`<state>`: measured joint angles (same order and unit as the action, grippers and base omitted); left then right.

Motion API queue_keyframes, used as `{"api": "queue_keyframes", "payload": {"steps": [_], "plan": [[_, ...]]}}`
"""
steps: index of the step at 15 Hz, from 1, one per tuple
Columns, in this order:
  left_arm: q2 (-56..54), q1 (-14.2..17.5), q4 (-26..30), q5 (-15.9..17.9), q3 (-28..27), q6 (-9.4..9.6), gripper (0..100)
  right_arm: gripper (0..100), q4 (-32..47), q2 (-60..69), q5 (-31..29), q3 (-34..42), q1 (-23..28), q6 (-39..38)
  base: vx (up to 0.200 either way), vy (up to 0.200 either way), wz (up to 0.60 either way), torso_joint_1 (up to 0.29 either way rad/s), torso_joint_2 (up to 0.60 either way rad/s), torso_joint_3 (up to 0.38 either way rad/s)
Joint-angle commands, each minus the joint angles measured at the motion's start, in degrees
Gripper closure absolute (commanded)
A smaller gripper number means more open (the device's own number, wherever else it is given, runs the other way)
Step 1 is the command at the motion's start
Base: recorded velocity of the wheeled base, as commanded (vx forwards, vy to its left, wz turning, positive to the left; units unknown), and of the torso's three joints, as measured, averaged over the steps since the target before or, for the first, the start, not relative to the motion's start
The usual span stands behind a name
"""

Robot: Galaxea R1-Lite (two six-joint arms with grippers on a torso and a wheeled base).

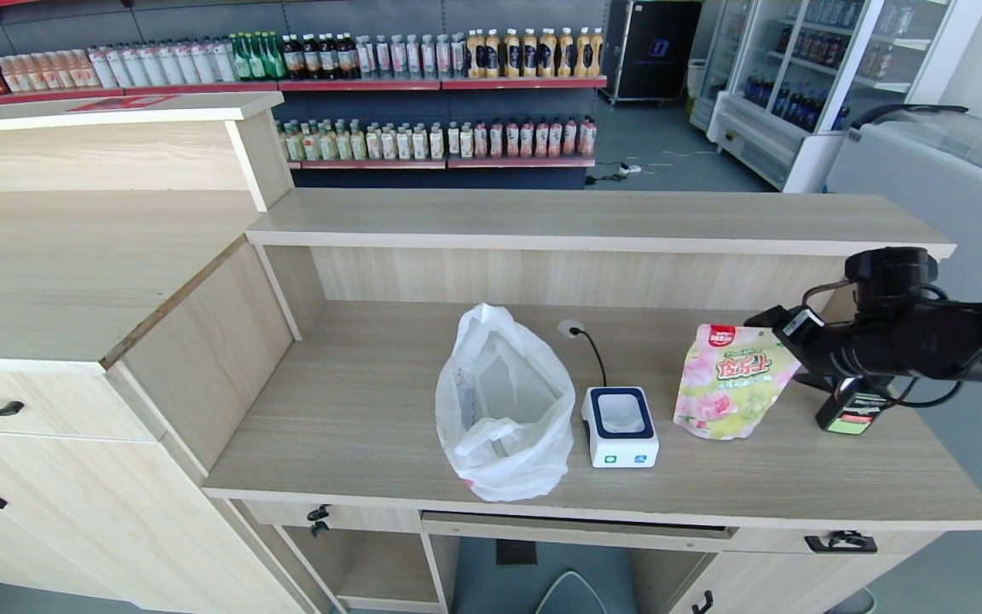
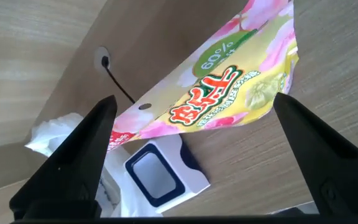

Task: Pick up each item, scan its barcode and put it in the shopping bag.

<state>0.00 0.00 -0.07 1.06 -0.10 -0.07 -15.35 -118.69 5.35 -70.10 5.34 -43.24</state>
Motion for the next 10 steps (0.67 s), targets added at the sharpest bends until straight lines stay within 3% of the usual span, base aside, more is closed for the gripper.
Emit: {"api": "queue_keyframes", "payload": {"steps": [1,10], "plan": [[0.0,0.0,-0.01,-0.01,0.01,-0.01,0,0,-0.03,-3.39,0.01,-1.18,-0.68,0.0,0.0,0.0,0.0,0.0,0.0,0.0],[0.0,0.0,-0.01,-0.01,0.01,-0.01,0,0,-1.53,-9.98,-1.75,0.22,-3.49,4.22,0.0,0.0,0.0,0.0,0.0,0.0]]}}
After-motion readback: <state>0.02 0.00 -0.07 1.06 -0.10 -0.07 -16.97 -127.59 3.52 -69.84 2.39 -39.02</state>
